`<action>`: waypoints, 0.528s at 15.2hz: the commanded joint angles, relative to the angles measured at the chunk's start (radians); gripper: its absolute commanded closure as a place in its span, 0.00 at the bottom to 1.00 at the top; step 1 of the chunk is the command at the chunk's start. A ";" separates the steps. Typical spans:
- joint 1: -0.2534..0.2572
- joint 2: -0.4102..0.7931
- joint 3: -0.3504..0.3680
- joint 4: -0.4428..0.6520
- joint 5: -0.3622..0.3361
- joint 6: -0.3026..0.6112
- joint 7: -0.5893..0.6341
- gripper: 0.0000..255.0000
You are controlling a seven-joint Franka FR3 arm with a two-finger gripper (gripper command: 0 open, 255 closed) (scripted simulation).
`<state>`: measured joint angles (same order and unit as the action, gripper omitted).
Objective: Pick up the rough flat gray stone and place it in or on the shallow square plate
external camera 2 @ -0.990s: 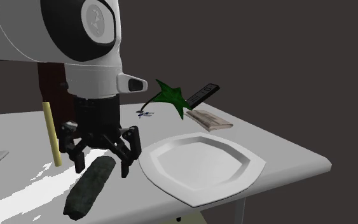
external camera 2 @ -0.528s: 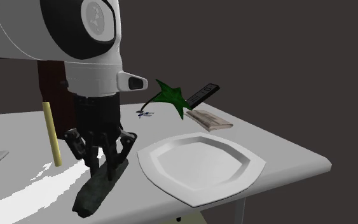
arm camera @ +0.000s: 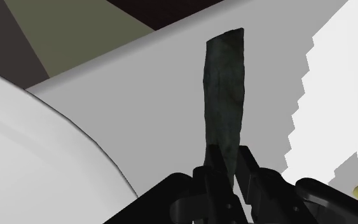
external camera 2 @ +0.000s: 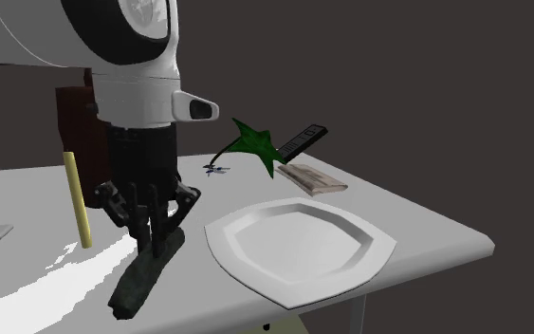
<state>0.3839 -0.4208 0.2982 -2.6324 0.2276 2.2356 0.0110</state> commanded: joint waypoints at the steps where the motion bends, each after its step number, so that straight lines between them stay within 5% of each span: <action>1: -0.001 -0.019 -0.006 0.016 -0.002 -0.037 -0.001 1.00; 8: -0.002 -0.067 -0.020 0.077 -0.011 -0.146 0.004 1.00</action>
<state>0.3821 -0.4833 0.2795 -2.5680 0.2188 2.1071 0.0128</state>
